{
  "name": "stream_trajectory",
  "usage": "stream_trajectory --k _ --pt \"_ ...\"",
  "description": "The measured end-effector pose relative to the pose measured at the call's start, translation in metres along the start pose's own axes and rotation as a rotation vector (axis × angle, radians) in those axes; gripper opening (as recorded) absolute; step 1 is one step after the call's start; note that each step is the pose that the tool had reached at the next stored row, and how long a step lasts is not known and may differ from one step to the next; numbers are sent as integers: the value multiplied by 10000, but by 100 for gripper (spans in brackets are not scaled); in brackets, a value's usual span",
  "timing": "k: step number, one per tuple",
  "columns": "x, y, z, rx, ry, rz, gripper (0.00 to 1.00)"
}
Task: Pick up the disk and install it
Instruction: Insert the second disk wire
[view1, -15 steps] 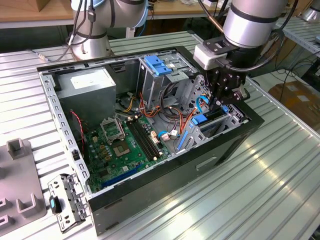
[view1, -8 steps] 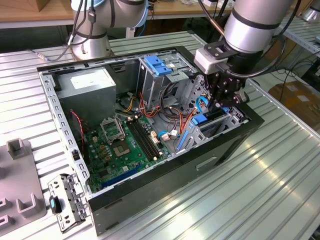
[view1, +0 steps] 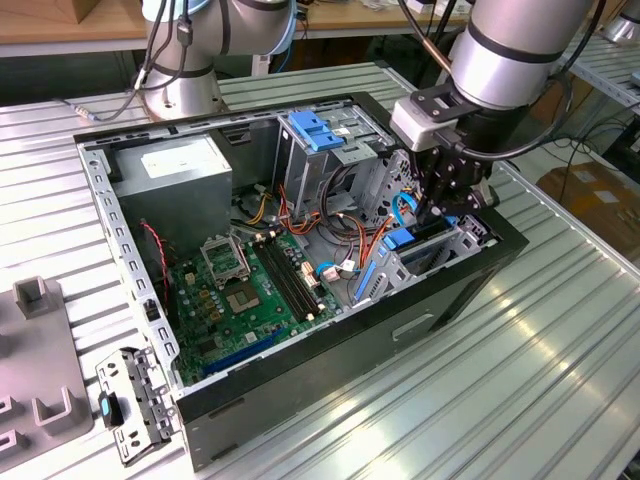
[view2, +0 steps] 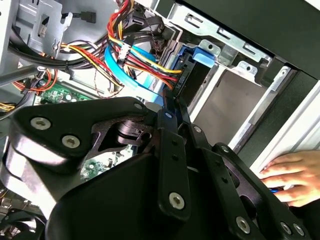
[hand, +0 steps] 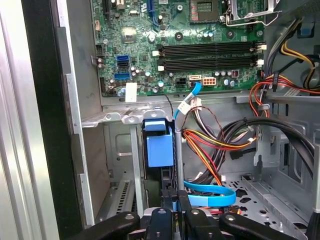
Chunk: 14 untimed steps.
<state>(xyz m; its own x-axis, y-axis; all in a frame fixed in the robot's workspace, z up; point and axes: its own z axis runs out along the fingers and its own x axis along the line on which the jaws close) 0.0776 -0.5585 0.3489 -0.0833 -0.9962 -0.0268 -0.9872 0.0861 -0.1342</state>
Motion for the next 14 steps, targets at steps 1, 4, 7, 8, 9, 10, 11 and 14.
stream_trajectory --k 1,4,7,8,9,10,11,14 --pt "8 -1 4 0 -1 -1 16" --pt "13 0 14 0 0 0 16" --pt "15 2 29 0 -1 -1 16" --pt "16 3 35 -1 0 -1 16" --pt "16 3 37 -1 -2 0 16" --pt "16 2 39 -1 -7 0 16" --pt "16 2 39 -1 -11 1 16" --pt "15 0 36 -1 -20 2 16"
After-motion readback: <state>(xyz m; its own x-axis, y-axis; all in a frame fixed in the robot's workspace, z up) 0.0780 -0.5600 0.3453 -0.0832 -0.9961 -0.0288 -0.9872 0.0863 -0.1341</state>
